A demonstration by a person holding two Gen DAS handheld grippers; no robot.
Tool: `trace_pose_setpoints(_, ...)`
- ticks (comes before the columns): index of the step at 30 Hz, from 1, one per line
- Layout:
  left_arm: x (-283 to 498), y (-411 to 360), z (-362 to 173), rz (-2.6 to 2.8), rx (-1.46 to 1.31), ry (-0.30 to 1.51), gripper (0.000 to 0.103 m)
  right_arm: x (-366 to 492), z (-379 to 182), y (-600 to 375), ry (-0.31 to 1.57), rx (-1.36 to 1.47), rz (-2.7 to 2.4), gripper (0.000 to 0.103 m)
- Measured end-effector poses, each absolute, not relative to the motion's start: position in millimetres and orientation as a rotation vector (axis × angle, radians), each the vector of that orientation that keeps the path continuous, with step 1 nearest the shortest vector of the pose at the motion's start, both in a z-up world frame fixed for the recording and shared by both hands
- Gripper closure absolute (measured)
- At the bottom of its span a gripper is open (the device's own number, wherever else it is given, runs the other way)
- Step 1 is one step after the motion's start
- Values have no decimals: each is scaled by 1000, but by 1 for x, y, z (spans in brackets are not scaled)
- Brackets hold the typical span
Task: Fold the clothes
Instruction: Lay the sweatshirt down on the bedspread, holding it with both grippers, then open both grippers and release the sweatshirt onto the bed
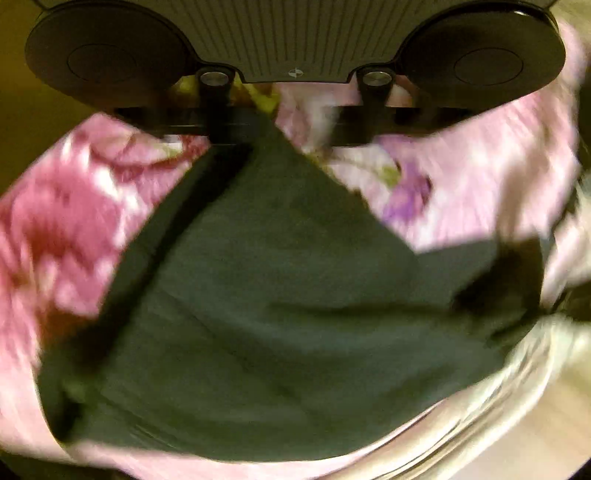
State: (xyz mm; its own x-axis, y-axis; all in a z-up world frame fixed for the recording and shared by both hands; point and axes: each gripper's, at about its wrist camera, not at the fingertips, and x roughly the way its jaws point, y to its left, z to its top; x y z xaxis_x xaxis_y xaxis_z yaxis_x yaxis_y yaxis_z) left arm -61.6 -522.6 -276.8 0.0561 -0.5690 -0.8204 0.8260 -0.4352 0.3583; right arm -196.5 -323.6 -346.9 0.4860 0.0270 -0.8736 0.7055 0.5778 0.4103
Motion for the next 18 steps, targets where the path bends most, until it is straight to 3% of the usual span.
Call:
trace_pose_setpoints(8, -117, -446, -223, -1840, 1521, 163, 102, -273, -258, -395, 1133, 726, -506, 100)
trace_pose_setpoints(12, -194, -399, -230, -2030, 1645, 265, 101, -314, -238, -419, 1265, 625, -603, 99)
trace_pose_setpoints(17, -254, -384, -262, -2045, 1679, 523, 95, -319, -248, -431, 1333, 614, -646, 98)
trace_pose_setpoints(18, -257, -386, -263, -2039, 1669, 565, 93, -318, -250, -433, 1335, 609, -650, 87)
